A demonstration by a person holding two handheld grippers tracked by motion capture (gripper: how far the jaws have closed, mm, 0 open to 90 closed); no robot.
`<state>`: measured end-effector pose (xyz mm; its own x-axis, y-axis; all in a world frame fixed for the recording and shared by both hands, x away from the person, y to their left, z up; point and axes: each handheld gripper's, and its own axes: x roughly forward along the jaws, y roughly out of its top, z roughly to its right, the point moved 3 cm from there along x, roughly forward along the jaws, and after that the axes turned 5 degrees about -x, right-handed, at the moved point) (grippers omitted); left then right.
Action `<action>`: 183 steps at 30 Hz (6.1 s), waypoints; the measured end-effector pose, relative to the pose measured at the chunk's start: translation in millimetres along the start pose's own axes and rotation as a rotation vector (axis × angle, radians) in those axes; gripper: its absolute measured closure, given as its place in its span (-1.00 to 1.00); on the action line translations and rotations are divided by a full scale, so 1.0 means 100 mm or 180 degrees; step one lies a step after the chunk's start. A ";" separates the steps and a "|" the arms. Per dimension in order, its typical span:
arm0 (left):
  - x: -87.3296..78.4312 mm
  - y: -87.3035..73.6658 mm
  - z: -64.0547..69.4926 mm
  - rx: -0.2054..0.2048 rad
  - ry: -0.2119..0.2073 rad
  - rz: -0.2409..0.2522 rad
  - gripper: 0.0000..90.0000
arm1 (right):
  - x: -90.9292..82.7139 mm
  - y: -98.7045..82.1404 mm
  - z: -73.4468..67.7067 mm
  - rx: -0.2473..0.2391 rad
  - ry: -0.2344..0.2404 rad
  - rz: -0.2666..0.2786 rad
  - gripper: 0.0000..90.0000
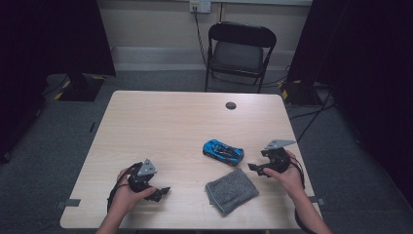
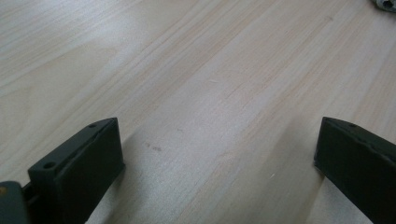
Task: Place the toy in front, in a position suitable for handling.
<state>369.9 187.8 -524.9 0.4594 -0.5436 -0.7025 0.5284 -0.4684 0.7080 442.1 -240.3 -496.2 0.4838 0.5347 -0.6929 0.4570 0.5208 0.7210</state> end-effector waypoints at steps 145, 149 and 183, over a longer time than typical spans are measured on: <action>0.00 0.00 0.00 -0.0001 0.0000 0.0001 -0.99 | 1.47 1.26 -0.54 -0.0711 0.0475 -0.0399 -0.39; 0.00 0.00 0.00 0.0000 0.0000 -0.0001 -0.99 | 1.44 1.22 -0.52 -0.0743 0.0468 -0.0364 -0.39; 0.00 0.00 0.00 -0.0011 0.0012 -0.0003 -0.99 | 1.16 0.81 -0.44 -0.0520 0.0337 -0.0177 -0.67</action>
<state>369.3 187.9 -524.8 0.4617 -0.5404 -0.7034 0.5312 -0.4666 0.7072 502.3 -106.6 -518.9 0.3761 0.5645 -0.7348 0.3495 0.6480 0.6767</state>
